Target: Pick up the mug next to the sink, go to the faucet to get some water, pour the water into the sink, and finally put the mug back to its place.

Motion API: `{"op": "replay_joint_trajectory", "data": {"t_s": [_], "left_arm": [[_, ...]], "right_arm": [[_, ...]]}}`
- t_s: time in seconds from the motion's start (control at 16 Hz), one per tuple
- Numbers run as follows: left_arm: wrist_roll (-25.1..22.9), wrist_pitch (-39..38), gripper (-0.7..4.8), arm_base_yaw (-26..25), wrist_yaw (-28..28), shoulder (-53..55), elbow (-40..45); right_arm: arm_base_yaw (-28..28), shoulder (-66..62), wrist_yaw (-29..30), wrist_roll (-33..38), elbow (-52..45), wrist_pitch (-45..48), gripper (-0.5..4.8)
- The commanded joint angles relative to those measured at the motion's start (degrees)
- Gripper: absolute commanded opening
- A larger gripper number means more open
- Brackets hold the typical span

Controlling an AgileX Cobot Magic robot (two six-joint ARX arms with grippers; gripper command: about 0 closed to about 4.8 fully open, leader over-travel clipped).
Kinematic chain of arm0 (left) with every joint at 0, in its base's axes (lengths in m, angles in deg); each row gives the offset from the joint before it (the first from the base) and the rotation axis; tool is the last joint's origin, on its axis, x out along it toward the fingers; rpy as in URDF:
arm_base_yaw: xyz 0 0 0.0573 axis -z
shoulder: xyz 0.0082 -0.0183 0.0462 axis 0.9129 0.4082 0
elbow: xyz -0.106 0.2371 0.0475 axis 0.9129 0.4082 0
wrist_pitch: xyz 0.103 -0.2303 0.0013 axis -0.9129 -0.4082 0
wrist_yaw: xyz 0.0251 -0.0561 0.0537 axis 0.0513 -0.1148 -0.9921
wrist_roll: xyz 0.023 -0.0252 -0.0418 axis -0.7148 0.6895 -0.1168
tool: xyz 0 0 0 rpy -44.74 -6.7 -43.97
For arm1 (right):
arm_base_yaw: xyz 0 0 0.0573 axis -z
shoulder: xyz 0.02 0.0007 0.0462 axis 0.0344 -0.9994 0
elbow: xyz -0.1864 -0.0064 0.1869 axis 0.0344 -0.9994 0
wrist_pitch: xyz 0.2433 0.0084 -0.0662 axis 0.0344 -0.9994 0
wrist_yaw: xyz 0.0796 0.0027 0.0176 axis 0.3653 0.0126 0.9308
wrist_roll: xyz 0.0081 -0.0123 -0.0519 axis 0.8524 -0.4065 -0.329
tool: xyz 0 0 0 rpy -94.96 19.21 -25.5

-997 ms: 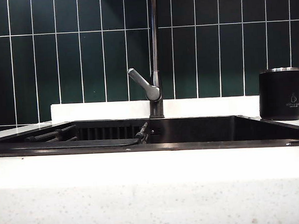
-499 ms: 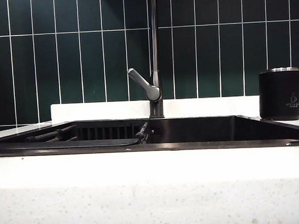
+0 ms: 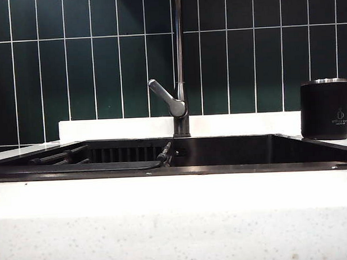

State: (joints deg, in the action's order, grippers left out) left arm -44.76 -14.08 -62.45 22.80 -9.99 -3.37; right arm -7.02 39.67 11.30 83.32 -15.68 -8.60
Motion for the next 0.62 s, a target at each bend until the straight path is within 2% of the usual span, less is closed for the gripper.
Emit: {"op": "replay_joint_trajectory", "data": {"t_s": [0.06,0.62], "left_arm": [[0.17,0.68,-0.06,0.02,0.31,-0.02,-0.15],[0.17,0.68,-0.06,0.02,0.31,-0.02,-0.15]], "right_arm": [[0.07,2.97,-0.11,-0.04,-0.33,0.81,-0.05],[0.98,5.51,0.15,-0.04,-0.33,0.87,-0.05]]}}
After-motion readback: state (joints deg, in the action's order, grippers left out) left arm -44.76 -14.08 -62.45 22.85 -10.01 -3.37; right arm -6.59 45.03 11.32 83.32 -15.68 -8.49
